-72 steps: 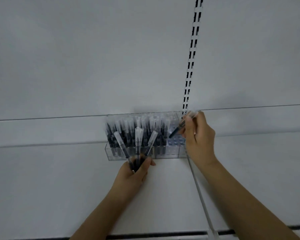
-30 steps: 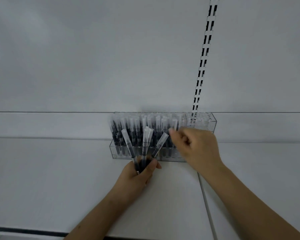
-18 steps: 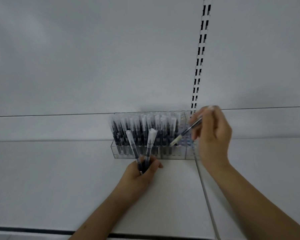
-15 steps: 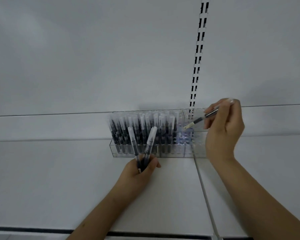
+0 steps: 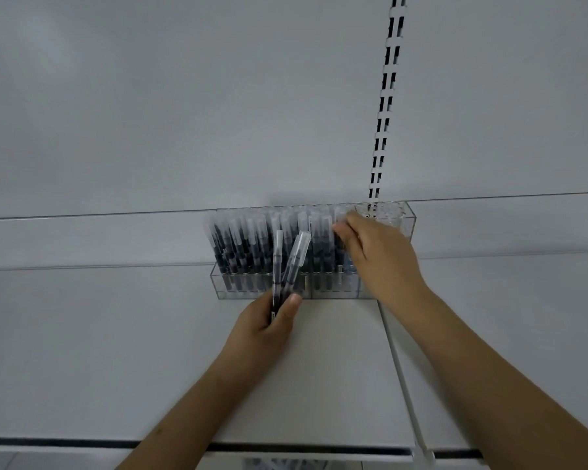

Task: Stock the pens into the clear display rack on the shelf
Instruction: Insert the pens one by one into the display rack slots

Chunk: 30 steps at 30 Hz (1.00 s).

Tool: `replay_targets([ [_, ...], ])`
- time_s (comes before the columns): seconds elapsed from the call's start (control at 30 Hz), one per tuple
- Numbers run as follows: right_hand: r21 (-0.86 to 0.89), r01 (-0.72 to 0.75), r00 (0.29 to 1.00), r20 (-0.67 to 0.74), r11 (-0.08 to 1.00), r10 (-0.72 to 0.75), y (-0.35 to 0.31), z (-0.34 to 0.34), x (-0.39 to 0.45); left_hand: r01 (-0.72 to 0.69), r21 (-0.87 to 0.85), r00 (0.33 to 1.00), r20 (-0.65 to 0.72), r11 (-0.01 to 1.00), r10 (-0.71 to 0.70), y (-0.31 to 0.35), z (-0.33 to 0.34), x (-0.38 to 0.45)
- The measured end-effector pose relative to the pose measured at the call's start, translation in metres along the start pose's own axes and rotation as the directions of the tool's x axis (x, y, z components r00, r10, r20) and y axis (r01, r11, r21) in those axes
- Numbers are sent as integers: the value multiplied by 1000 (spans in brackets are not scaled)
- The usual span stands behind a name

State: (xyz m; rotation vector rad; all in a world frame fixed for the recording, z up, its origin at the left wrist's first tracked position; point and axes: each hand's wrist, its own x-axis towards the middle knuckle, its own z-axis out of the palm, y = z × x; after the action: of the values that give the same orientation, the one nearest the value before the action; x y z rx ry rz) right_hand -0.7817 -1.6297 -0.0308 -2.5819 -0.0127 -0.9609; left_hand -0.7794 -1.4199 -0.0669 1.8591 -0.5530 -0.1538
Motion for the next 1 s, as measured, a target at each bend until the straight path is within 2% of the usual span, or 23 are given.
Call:
replay_targets([
  [0.13,-211,27,999,-18,977,-31,2,0,2,-38,-53,999,26,998,40,7,1,-1],
  [0.2,-257,20,1000,5,966,-19,3,-1,2,-44,-37,999,26,998,45,7,0,-1],
  [0.27,-255,-17,1000,-9,967,16,2,-3,0,-32,-28,999,25,999,33,7,0,-1],
  [0.37,-136,-87,987,-148,987,66,-2,-11,-2,-22,-42,999,45,999,24,8,1,-2],
  [0.43,21,16,974,-225,1000,-11,-5,-13,-5,-22,-51,998,58,998,25,9,1,-2],
  [0.5,127,206,959,-221,970,-175,-10,-12,-8,-39,-39,997,61,998,42,9,0,-2],
  [0.53,140,280,947,-202,950,-249,-13,-10,-11,-47,-33,997,63,998,49,9,0,-2],
  [0.6,128,327,940,-150,936,-308,-19,-4,-13,-55,-36,996,62,998,57,9,0,-2],
  [0.7,127,267,961,-106,955,-255,-24,1,-12,-48,-75,997,60,996,52,7,-1,-1],
  [0.8,291,157,988,-39,944,-152,-26,-1,-13,-64,-54,995,68,997,67,6,-1,-1],
  [0.9,559,18,1000,-30,829,-2,-26,-11,-12,-47,-33,996,70,998,50,6,-2,-1],
  [1.0,750,-10,957,-184,661,223,-20,-25,-9,-35,-32,995,94,999,38,8,-3,-2],
])
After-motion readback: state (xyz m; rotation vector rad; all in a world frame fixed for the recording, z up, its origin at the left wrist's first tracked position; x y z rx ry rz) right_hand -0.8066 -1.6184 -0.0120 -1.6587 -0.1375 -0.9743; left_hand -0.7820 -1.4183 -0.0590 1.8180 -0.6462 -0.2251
